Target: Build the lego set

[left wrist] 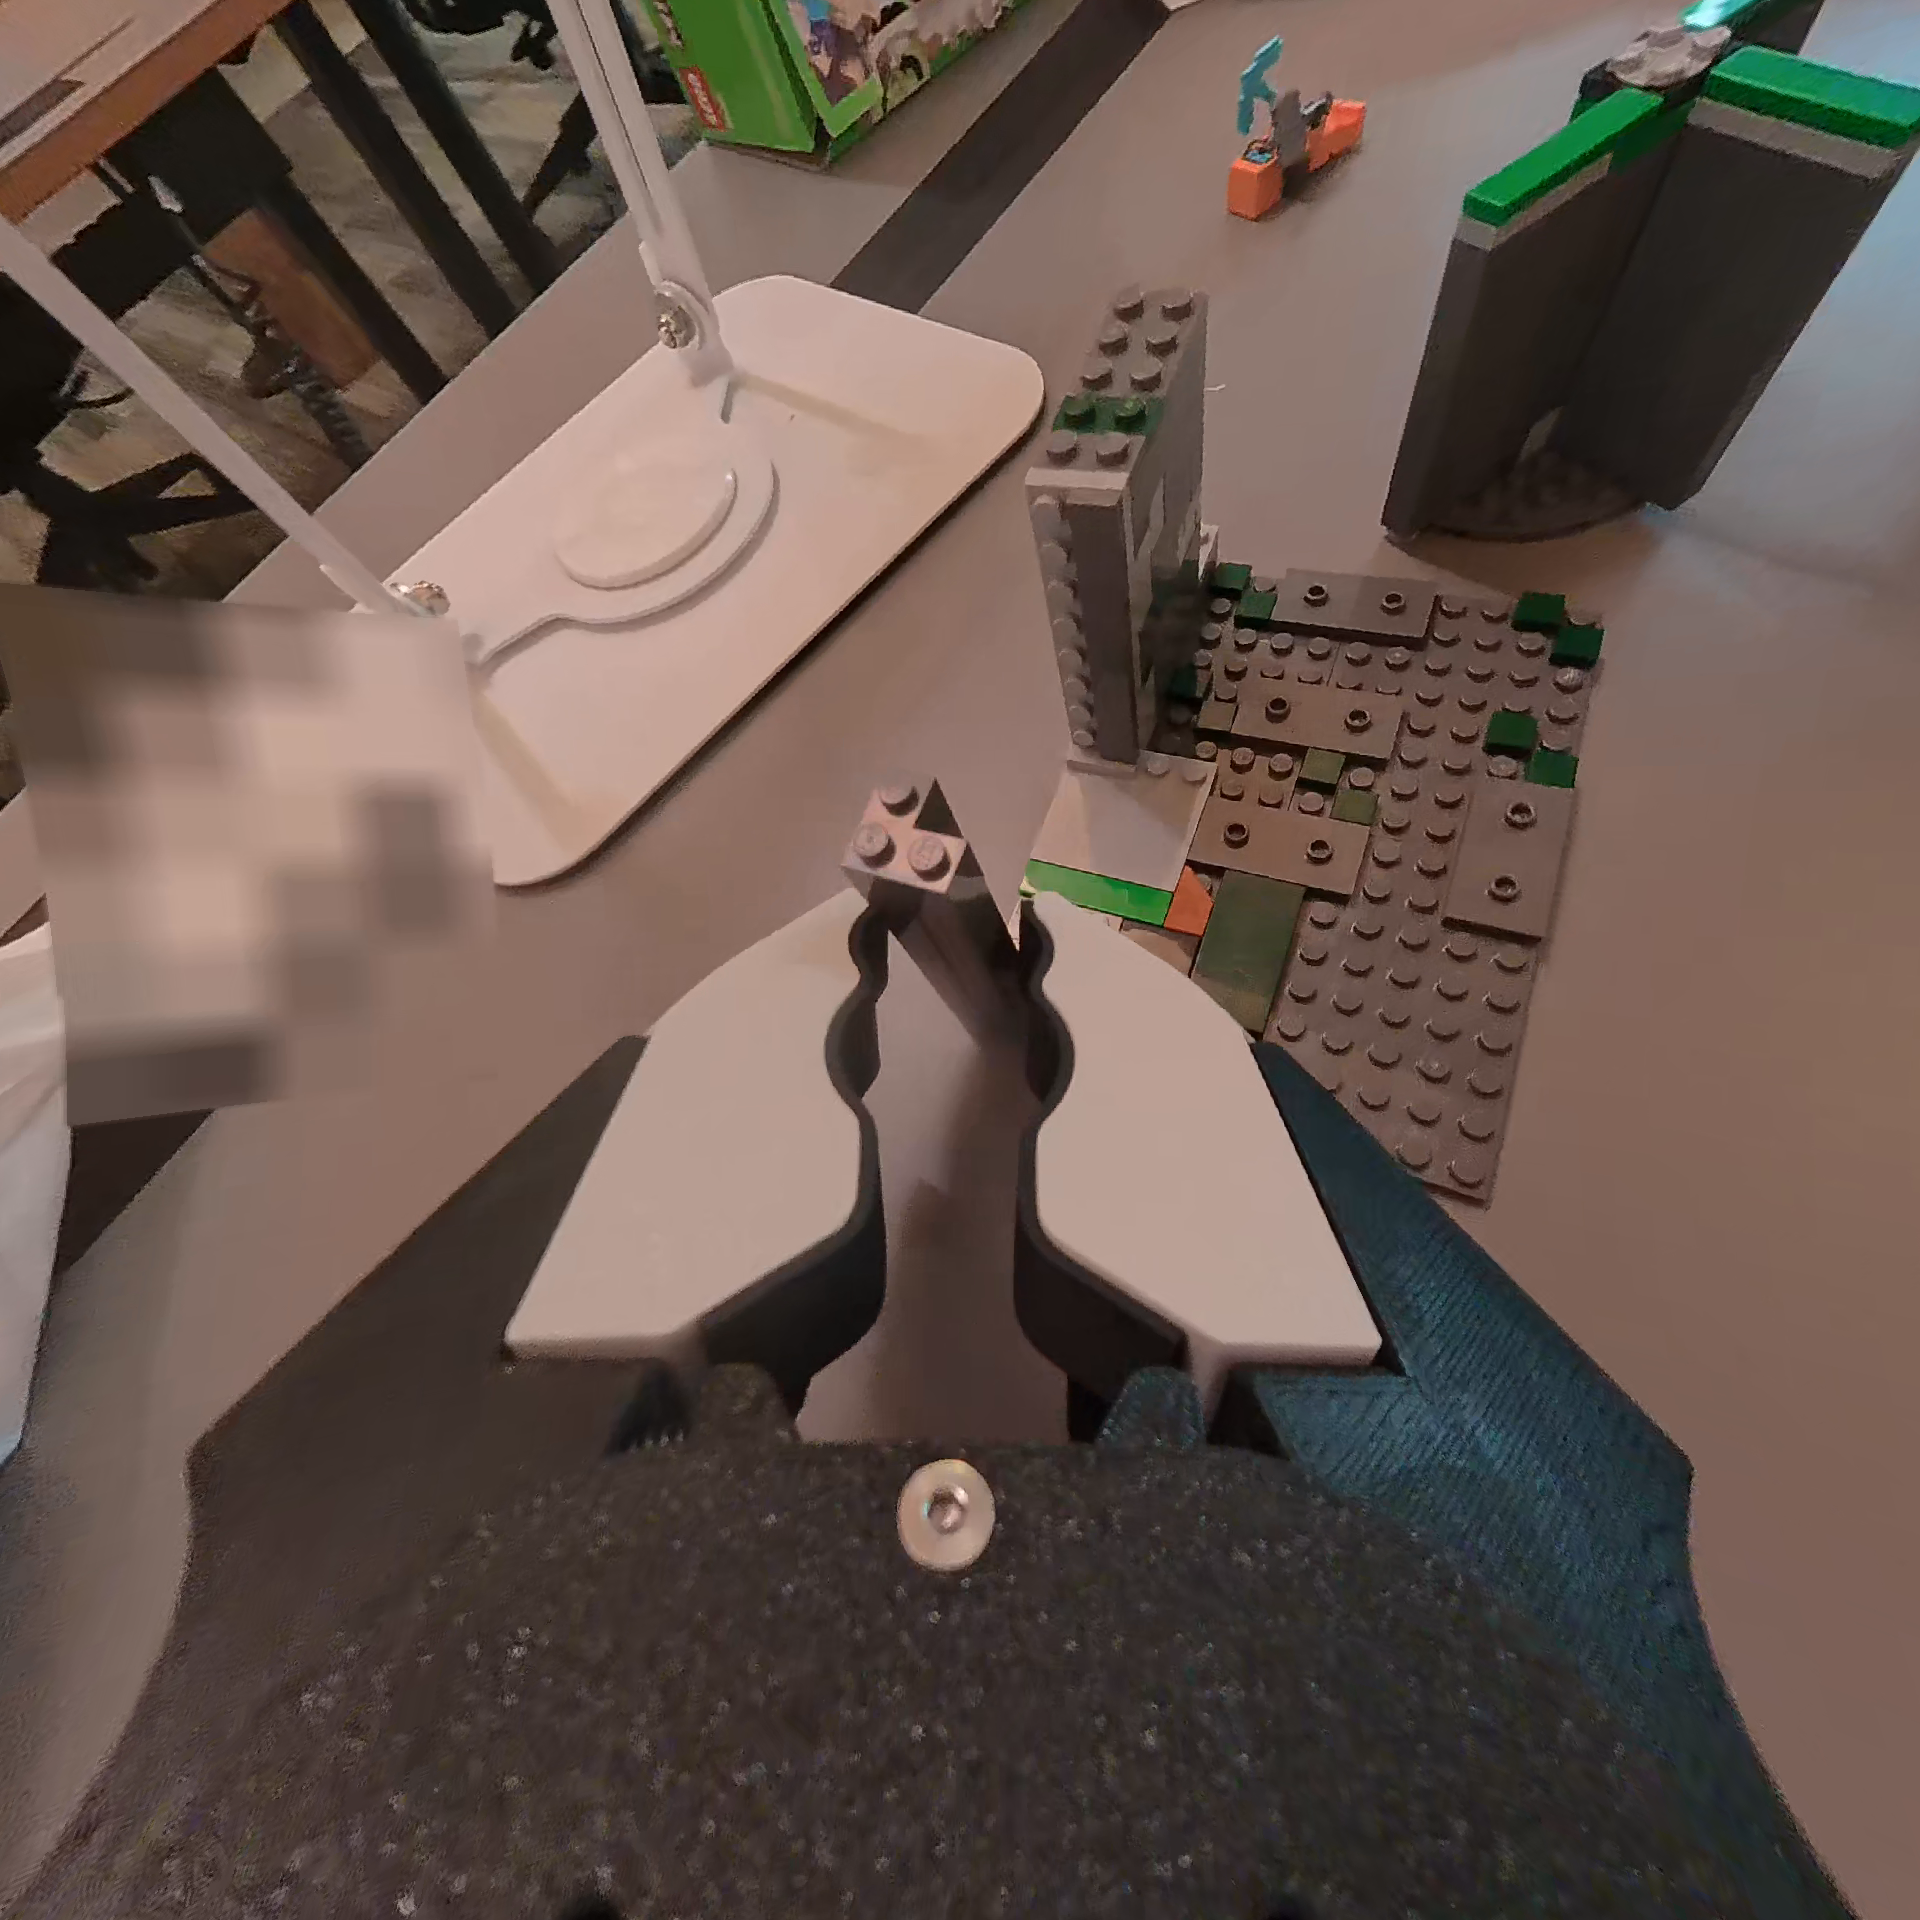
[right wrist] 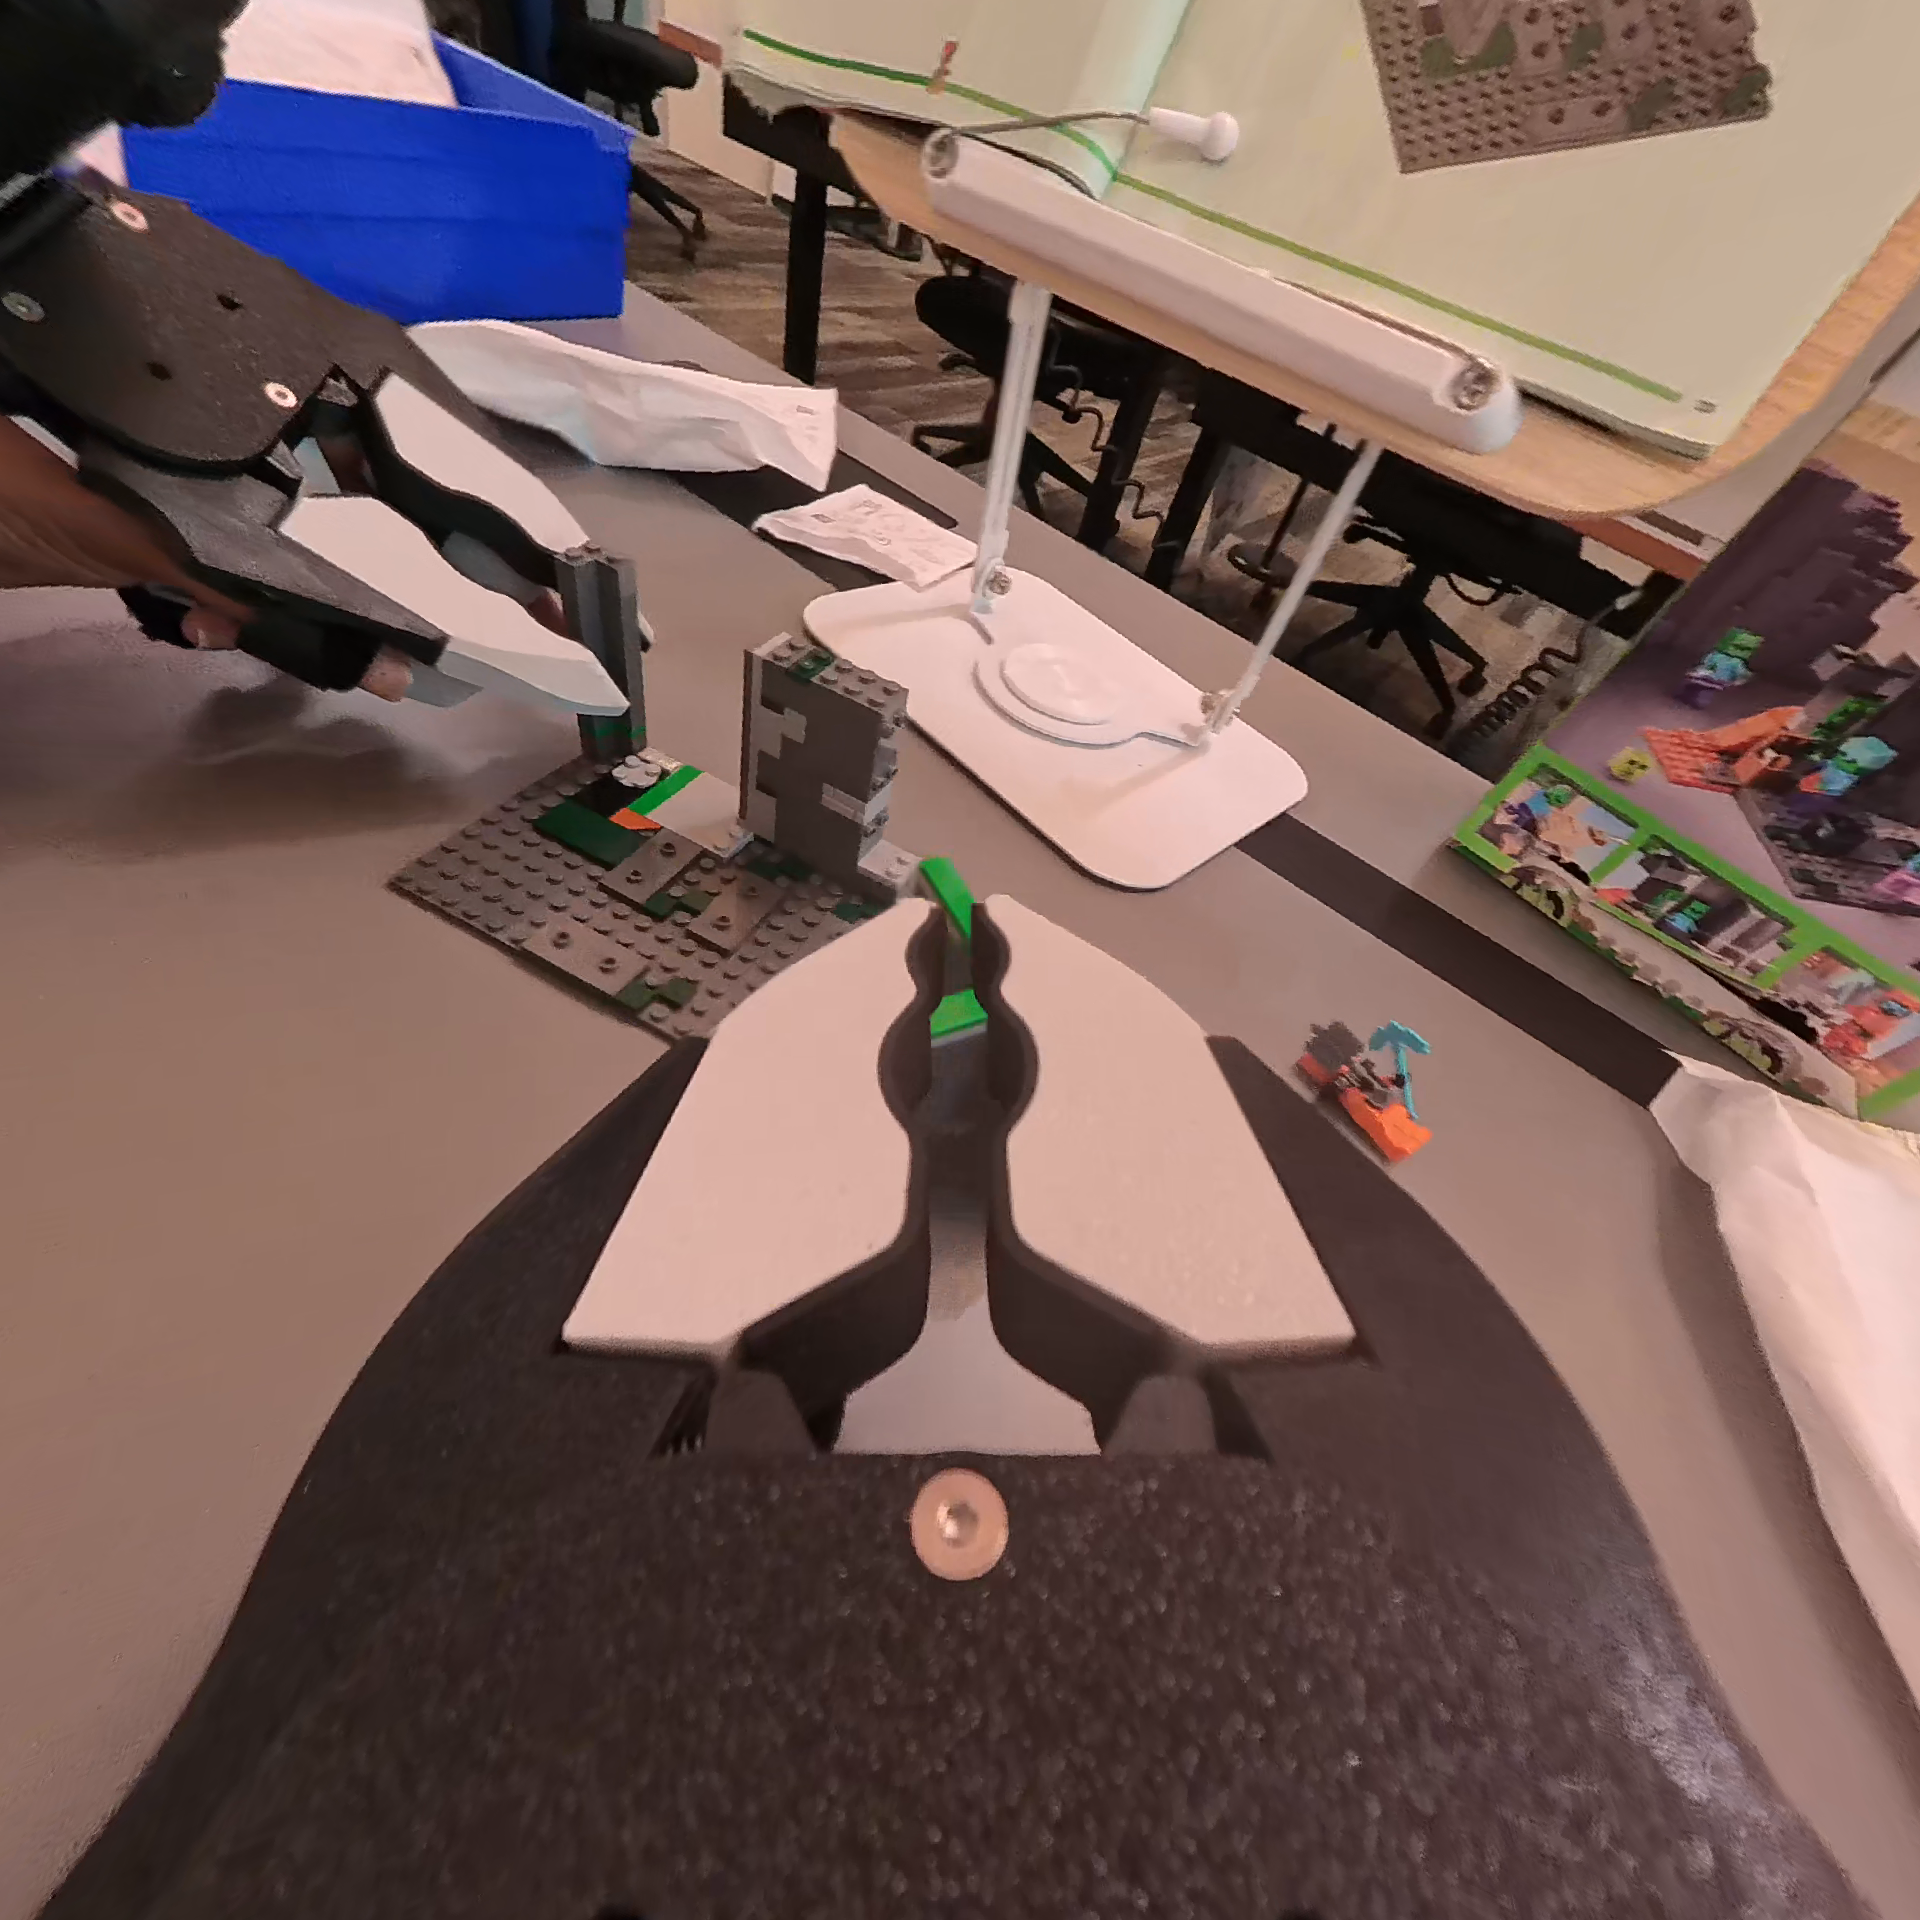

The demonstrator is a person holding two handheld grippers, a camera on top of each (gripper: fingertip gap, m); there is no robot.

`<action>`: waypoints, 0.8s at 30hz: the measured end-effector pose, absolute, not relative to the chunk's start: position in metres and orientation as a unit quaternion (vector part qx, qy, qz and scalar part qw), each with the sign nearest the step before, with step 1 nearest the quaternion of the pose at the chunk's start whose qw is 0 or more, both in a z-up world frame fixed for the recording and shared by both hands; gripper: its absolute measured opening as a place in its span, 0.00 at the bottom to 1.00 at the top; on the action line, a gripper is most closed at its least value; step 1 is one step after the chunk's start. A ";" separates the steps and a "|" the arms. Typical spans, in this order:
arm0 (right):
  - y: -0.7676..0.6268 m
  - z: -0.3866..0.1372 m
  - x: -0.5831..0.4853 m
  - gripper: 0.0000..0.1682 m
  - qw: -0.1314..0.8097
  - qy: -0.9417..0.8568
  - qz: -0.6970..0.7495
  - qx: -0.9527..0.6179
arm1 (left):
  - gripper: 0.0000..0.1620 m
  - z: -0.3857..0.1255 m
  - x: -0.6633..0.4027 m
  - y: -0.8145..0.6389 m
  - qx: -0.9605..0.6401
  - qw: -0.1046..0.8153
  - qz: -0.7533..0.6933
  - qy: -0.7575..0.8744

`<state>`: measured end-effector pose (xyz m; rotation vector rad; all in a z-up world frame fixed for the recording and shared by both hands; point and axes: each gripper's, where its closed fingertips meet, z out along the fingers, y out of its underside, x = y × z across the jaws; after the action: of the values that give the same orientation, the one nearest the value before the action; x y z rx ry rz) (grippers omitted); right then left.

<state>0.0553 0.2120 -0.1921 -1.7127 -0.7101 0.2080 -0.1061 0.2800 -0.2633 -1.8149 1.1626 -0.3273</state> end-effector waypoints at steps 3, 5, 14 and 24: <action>0.203 -0.197 0.038 0.02 0.579 -0.328 0.103 -0.739 | 0.15 -0.263 -0.111 0.270 -0.749 0.469 -0.104 0.457; 0.196 -0.206 0.024 0.02 0.554 -0.340 0.118 -0.751 | 0.16 -0.264 -0.114 0.262 -0.761 0.470 -0.085 0.438; 0.172 -0.262 -0.021 0.03 0.438 -0.353 0.138 -0.815 | 0.17 -0.265 -0.124 0.218 -0.792 0.459 -0.025 0.403; 0.175 -0.261 -0.012 0.03 0.433 -0.344 0.145 -0.820 | 0.16 -0.267 -0.102 0.156 -0.773 0.447 -0.090 0.440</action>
<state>-0.0124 0.1752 -0.2610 -2.0441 -0.8568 0.3619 -0.1016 0.1565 -0.2673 -1.9148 1.0893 -0.2235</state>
